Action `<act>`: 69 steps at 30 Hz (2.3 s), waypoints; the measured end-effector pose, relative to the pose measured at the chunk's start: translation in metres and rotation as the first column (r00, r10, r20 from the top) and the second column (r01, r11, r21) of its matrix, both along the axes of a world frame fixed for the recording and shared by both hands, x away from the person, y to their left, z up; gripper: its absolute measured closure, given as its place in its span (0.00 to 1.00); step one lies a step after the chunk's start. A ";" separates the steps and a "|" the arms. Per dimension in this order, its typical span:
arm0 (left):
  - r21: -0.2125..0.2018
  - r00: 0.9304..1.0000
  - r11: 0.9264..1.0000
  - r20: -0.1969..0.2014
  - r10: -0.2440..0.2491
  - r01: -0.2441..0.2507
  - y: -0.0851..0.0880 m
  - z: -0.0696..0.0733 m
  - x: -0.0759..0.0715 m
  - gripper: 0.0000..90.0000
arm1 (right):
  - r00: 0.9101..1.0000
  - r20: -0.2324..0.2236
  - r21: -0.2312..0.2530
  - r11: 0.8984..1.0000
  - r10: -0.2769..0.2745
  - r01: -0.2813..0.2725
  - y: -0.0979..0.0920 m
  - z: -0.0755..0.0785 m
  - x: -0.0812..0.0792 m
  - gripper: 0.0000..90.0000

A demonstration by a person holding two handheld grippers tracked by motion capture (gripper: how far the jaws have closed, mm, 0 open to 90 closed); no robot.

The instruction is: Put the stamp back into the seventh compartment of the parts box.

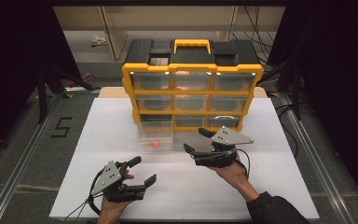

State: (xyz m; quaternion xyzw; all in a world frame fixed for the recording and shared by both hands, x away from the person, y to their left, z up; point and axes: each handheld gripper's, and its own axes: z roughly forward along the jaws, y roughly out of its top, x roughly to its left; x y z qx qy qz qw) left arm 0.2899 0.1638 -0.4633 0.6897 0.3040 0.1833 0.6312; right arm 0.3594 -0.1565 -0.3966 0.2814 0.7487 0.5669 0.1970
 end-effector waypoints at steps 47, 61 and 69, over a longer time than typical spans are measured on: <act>0.003 1.000 1.000 -0.001 -0.008 0.008 0.000 0.000 0.000 0.18 | 0.999 0.007 0.050 0.997 -0.053 0.053 -0.045 -0.015 -0.030 0.16; 0.007 1.000 1.000 0.000 -0.010 0.010 -0.001 0.000 0.000 0.18 | 0.998 -0.001 0.045 0.997 -0.066 0.066 -0.053 -0.023 -0.038 0.17; 0.003 1.000 1.000 0.000 -0.011 0.011 -0.001 0.000 0.000 0.18 | 0.997 0.001 0.053 0.996 -0.077 0.077 -0.058 -0.025 -0.040 0.17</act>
